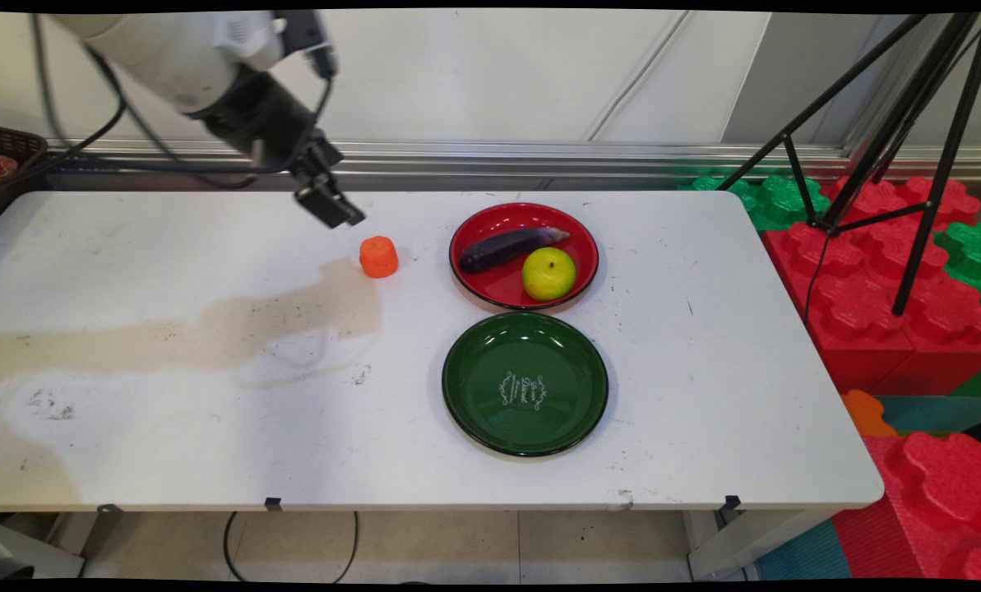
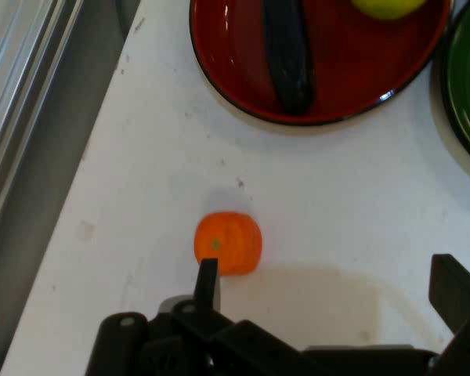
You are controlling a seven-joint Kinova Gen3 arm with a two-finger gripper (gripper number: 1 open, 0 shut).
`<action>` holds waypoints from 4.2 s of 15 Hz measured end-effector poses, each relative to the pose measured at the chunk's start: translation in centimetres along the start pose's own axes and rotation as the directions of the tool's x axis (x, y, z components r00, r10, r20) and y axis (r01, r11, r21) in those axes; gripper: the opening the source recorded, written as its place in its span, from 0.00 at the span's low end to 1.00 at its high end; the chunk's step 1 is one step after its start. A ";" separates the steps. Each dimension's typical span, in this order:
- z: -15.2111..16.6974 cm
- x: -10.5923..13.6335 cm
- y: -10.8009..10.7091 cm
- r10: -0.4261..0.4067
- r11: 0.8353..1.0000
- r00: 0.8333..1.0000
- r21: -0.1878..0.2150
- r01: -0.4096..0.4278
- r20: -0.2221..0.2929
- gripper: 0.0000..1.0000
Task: Pick up the eggplant from the red plate, then place the picked object on the table
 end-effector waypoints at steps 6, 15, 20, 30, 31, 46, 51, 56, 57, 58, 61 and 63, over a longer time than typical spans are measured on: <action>4.2 5.5 -0.8 -0.070 0.997 0.997 0.044 0.068 0.035 1.00; 14.1 11.1 -1.9 -0.117 0.992 0.987 0.052 0.112 0.109 1.00; 20.7 13.0 -2.4 -0.122 0.992 0.982 0.018 0.121 0.143 1.00; 29.6 14.7 -1.8 -0.122 0.986 0.981 -0.092 0.137 0.152 1.00; 30.0 14.7 -1.8 -0.121 0.986 0.981 -0.099 0.137 0.151 1.00; 27.9 15.3 -1.5 -0.127 0.989 0.986 -0.068 0.135 0.109 0.00; 21.0 15.6 -0.7 -0.127 0.992 0.988 -0.008 0.128 0.083 0.00; 13.2 13.7 1.2 -0.155 0.987 0.986 0.052 0.152 0.062 0.00; 11.7 12.9 1.8 -0.166 0.985 0.984 0.061 0.162 0.064 0.00; 10.5 12.1 2.4 -0.179 0.982 0.982 0.069 0.174 0.066 0.00; 7.6 9.6 4.1 -0.208 0.976 0.975 0.085 0.202 0.071 0.00; 5.8 7.6 5.4 -0.223 0.972 0.971 0.094 0.215 0.081 0.00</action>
